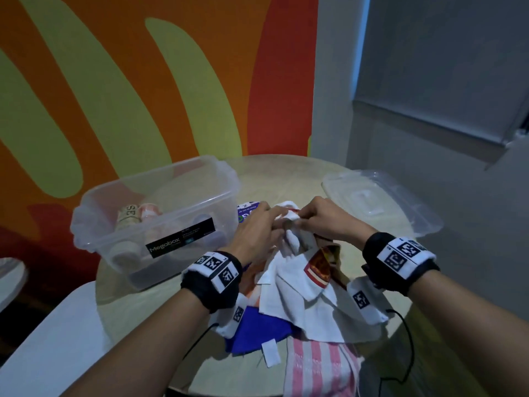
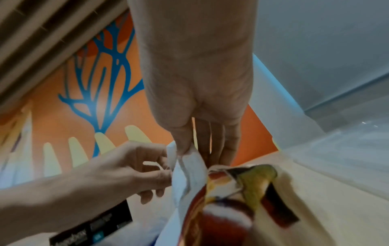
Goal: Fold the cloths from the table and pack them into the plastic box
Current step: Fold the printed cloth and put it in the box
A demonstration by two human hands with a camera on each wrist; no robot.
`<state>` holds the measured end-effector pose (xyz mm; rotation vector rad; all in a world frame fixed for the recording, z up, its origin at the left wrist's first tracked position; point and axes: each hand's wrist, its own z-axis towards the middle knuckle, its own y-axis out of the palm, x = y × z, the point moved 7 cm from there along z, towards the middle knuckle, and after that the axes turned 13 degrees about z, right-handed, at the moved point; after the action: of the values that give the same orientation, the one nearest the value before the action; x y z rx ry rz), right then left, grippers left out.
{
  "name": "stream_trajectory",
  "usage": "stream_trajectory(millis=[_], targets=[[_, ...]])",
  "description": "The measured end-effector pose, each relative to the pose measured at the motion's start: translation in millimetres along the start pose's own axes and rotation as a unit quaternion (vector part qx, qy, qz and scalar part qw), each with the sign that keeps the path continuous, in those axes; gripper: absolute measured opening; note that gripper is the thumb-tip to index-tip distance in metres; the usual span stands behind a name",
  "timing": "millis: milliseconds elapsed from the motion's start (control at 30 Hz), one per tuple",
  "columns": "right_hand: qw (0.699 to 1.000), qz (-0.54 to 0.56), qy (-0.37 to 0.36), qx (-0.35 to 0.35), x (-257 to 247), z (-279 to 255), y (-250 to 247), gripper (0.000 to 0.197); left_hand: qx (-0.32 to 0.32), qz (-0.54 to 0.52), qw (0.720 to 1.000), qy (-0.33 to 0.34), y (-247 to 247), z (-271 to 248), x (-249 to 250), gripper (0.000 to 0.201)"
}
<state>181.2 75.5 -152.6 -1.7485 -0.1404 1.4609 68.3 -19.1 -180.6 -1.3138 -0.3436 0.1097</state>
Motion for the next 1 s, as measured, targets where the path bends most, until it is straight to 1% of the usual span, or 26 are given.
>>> stream_trajectory(millis=[67,100,167,200,267,333,367,400,433,467,500,533,567,600,633,667,700,733,767,833,867,900,933,1000], targets=[[0.999,0.029,-0.040,0.020,-21,-2,-14,0.041,0.056,-0.048,0.997,-0.014,-26,2,1,0.023],[0.997,0.041,-0.054,0.028,-31,-1,-22,0.038,0.085,-0.097,0.991,-0.028,-42,4,1,0.020],[0.994,0.053,-0.082,0.042,-52,0,-36,0.041,0.118,-0.209,0.968,-0.068,-70,9,2,0.020],[0.992,0.066,-0.095,0.049,-64,1,-43,0.041,0.129,-0.261,0.953,-0.086,-84,11,2,0.019],[0.985,0.118,-0.116,0.046,-88,1,-56,0.033,0.152,-0.348,0.919,-0.104,-106,19,0,0.015],[0.977,0.169,-0.123,0.037,-107,1,-67,0.032,0.173,-0.406,0.889,-0.118,-126,27,-3,0.013],[0.976,0.169,-0.129,0.044,-114,1,-75,0.032,0.176,-0.432,0.876,-0.126,-134,30,-6,0.014],[0.976,0.154,-0.137,0.070,-117,4,-84,0.028,0.171,-0.455,0.865,-0.127,-141,33,-7,0.016],[0.975,0.129,-0.146,0.105,-118,6,-95,0.019,0.157,-0.473,0.859,-0.119,-146,36,-6,0.018],[0.974,0.100,-0.149,0.136,-117,7,-105,0.014,0.138,-0.485,0.857,-0.104,-151,37,-2,0.019],[0.974,0.076,-0.147,0.152,-115,8,-111,0.030,0.114,-0.485,0.863,-0.087,-154,37,3,0.021],[0.977,0.057,-0.147,0.144,-113,11,-114,0.052,0.088,-0.475,0.873,-0.071,-156,36,9,0.023],[0.982,0.037,-0.144,0.117,-114,11,-112,0.070,0.061,-0.460,0.884,-0.059,-155,36,13,0.026],[0.987,0.007,-0.138,0.082,-116,9,-104,0.079,0.036,-0.446,0.893,-0.048,-152,34,17,0.029],[0.989,-0.026,-0.137,0.047,-118,9,-95,0.075,0.015,-0.439,0.897,-0.039,-149,33,20,0.030],[0.989,-0.059,-0.135,0.030,-118,9,-88,0.060,0.002,-0.439,0.898,-0.032,-146,30,24,0.030],[0.987,-0.085,-0.130,0.033,-118,10,-84,0.040,-0.002,-0.444,0.896,-0.030,-142,28,25,0.026],[0.985,-0.101,-0.133,0.048,-119,9,-82,0.030,-0.001,-0.448,0.893,-0.029,-138,26,25,0.021],[0.984,-0.103,-0.134,0.060,-119,9,-82,0.030,0.008,-0.450,0.893,-0.026,-135,23,25,0.021],[0.983,-0.105,-0.135,0.068,-117,10,-82,0.032,0.025,-0.451,0.892,-0.016,-128,19,22,0.042],[0.981,-0.110,-0.143,0.074,-118,10,-83,0.033,0.023,-0.448,0.893,-0.013,-124,16,21,0.047],[0.980,-0.109,-0.145,0.081,-119,10,-85,0.035,0.016,-0.429,0.903,-0.009,-119,13,20,0.048],[0.980,-0.102,-0.147,0.092,-120,10,-88,0.039,0.004,-0.391,0.920,-0.007,-113,10,20,0.043],[0.977,-0.076,-0.158,0.117,-127,8,-96,0.044,-0.019,-0.327,0.945,-0.004,-101,3,18,0.022]])
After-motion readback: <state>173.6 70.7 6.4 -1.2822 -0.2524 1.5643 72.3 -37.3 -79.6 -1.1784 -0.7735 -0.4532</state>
